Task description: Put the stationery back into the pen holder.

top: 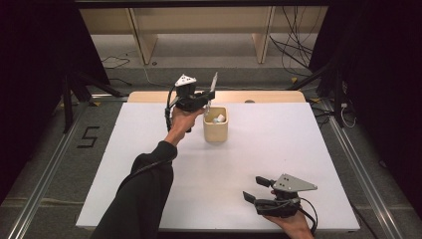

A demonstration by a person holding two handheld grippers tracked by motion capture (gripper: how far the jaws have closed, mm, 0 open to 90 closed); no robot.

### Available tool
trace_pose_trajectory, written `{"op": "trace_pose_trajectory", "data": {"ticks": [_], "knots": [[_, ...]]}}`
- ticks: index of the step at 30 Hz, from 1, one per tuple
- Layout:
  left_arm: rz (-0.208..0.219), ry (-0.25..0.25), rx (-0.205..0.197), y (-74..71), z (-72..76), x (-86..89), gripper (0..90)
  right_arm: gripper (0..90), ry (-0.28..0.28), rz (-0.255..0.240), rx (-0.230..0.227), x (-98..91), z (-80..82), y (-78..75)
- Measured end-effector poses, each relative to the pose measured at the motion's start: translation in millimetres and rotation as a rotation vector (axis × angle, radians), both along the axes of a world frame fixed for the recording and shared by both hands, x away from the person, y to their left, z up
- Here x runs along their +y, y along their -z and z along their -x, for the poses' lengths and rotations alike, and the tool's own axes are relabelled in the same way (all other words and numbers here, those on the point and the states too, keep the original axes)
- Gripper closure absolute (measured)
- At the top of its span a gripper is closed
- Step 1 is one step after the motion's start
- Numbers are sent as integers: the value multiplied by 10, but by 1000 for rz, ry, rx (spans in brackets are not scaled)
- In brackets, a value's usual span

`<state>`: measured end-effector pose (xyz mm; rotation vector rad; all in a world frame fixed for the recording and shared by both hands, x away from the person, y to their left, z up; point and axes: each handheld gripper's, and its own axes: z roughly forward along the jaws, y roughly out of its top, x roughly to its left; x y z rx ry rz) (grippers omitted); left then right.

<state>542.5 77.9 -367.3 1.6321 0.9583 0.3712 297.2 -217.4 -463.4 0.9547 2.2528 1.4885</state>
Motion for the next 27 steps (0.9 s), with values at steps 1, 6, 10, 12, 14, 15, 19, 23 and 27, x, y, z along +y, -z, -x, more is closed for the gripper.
{"op": "trace_pose_trajectory", "data": {"ticks": [1, 6, 10, 12, 14, 15, 19, 23, 27], "knots": [[2, -1, -2, -1, -8, -15, 785, 309, -2, 0, 0, 1, -1, 1], [-4, -1, 0, -6, -38, -48, 785, 309, -6, -2, 3, 6, 4, 0], [-2, -2, 4, 15, -59, -76, 786, 309, -6, -4, 6, 11, 0, 4], [-8, -2, 5, 39, -76, -92, 785, 309, -7, -4, 9, 11, 1, 3], [-15, -4, 8, 61, -91, -104, 785, 309, -9, -5, 9, 11, 1, 3], [-18, -5, 9, 70, -98, -109, 785, 309, -9, -6, 9, 11, 1, 3], [-17, -6, 11, 108, -112, -129, 785, 310, -11, -6, 9, 8, 1, 4], [-20, -6, 14, 157, -117, -143, 785, 310, -13, -3, 7, 8, 5, 0], [-26, -8, 16, 206, -118, -154, 784, 310, -14, -3, 7, 9, 6, -1]]}}
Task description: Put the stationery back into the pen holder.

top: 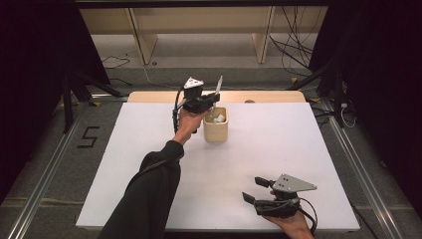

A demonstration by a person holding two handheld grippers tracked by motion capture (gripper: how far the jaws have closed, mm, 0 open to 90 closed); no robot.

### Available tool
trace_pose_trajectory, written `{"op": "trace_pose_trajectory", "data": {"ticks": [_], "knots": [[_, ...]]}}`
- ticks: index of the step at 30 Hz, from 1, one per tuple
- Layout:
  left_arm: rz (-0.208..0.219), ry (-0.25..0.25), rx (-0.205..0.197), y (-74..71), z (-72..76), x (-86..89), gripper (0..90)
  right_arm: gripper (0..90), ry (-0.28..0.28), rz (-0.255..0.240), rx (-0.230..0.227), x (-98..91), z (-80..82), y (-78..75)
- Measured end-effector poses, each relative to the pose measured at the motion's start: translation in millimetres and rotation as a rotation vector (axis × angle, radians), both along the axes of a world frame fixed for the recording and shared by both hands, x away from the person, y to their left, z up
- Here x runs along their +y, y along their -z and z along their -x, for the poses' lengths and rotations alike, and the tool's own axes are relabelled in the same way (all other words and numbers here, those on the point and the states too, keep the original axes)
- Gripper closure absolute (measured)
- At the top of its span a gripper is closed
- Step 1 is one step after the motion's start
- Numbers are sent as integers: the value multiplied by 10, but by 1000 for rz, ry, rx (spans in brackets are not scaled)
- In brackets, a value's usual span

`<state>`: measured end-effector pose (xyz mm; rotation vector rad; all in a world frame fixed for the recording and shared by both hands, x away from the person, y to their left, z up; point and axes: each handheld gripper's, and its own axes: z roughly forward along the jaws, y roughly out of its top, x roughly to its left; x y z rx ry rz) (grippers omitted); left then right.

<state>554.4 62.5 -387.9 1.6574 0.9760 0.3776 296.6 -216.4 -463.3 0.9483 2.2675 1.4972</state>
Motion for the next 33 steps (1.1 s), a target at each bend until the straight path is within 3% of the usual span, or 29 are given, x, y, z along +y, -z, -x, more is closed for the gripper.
{"op": "trace_pose_trajectory", "data": {"ticks": [33], "knots": [[-16, -2, 14, 189, 30, 8, 777, 313, -12, 11, -2, 25, 5, 10]]}}
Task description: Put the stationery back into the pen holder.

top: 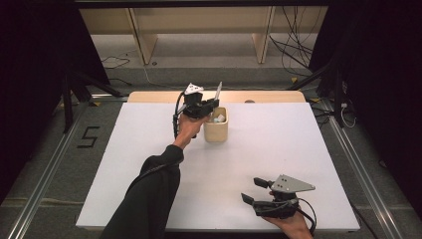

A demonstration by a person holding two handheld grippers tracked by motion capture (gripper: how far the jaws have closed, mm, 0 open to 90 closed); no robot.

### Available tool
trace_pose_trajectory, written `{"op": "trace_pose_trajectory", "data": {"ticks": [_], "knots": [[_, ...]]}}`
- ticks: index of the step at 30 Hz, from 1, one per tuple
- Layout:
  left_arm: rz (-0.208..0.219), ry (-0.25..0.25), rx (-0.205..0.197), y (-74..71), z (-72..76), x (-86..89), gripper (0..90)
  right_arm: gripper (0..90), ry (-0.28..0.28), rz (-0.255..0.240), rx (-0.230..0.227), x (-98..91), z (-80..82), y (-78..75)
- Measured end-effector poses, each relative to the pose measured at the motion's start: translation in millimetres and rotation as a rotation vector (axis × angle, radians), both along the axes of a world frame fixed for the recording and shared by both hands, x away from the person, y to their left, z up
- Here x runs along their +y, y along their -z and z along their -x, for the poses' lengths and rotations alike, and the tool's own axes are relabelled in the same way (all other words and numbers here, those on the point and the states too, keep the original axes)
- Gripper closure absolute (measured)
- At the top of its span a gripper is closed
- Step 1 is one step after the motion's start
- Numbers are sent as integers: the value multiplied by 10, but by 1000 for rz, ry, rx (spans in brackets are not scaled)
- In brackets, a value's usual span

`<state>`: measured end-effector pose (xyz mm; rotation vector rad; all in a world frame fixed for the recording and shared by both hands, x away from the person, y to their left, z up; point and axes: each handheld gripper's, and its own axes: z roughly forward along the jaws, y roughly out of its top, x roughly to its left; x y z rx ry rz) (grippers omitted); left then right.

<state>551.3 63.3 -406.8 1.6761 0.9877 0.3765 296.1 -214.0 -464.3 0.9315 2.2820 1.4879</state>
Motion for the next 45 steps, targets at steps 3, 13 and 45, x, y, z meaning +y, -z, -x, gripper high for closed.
{"op": "trace_pose_trajectory", "data": {"ticks": [3, 13, 45], "knots": [[-10, 2, -1, 7, 6, -6, 776, 313, 0, 1, 0, 1, 0, 0], [-88, 11, 13, -56, 40, -30, 768, 315, 1, 0, -1, -1, 1, -2], [-25, 75, 89, -394, 291, 143, 336, 316, 9, 7, -4, 1, 3, -9]]}}
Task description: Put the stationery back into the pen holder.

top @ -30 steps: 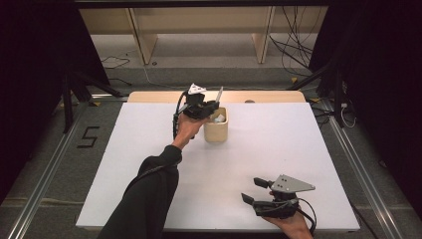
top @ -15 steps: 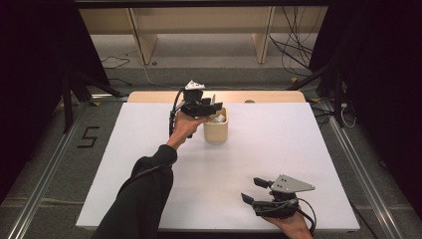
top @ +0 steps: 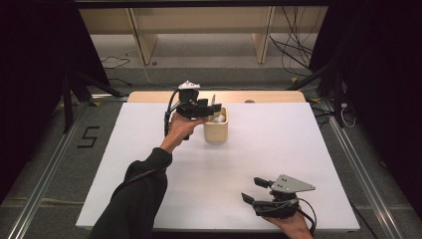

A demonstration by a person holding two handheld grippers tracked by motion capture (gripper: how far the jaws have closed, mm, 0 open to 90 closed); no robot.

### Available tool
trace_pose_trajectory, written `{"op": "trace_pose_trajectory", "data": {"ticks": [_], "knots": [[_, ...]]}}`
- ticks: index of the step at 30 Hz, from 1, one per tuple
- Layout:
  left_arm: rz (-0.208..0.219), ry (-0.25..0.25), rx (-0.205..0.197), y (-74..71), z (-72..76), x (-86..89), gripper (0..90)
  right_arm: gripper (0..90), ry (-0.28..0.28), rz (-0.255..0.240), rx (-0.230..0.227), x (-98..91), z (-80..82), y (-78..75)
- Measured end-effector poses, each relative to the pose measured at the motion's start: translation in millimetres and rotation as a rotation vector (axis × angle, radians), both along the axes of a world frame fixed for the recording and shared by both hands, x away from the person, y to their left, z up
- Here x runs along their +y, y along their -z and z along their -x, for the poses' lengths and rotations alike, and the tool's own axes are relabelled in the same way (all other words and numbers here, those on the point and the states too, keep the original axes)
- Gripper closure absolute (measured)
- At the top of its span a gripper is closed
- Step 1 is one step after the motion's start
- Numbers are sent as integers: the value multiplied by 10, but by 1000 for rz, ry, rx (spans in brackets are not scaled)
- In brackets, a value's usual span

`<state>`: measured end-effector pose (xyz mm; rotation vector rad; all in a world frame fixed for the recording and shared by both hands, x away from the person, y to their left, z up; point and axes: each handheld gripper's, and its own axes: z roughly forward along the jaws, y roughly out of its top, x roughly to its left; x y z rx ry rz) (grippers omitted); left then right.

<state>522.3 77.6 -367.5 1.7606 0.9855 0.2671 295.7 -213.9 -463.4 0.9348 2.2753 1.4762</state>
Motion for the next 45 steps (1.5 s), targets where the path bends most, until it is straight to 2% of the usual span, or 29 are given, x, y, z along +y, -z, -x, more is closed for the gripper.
{"op": "trace_pose_trajectory", "data": {"ticks": [4, 8, 14, 17, 21, 24, 26, 34, 37, 45], "knots": [[-16, 3, 7, -28, 22, 45, 325, 315, 0, 2, 0, 1, -1, 1], [-5, -1, 11, -41, 47, 69, 313, 316, 0, 1, 0, 3, 1, -1], [-11, 11, 14, -29, 111, 115, 260, 315, 3, -3, 2, 0, 1, -1], [-7, 14, 14, -14, 162, 144, 238, 315, 3, -4, 2, 0, 2, -2], [-27, 22, 6, 21, 231, 169, 230, 315, 2, -3, 3, 3, -3, 2], [-21, 22, 0, 31, 283, 190, 225, 315, 2, -4, 1, 4, -2, 0], [0, 20, -1, 32, 326, 211, 221, 315, 5, -9, 5, 2, -1, -2], [-14, 52, -16, 109, 514, 224, 214, 315, 8, -13, 5, -10, -8, -3], [-40, 63, -19, 146, 570, 216, 208, 315, 9, -14, 6, -10, -8, -2], [-22, 77, -23, 217, 693, 268, 203, 315, 9, -14, 6, -11, -8, -1]]}}
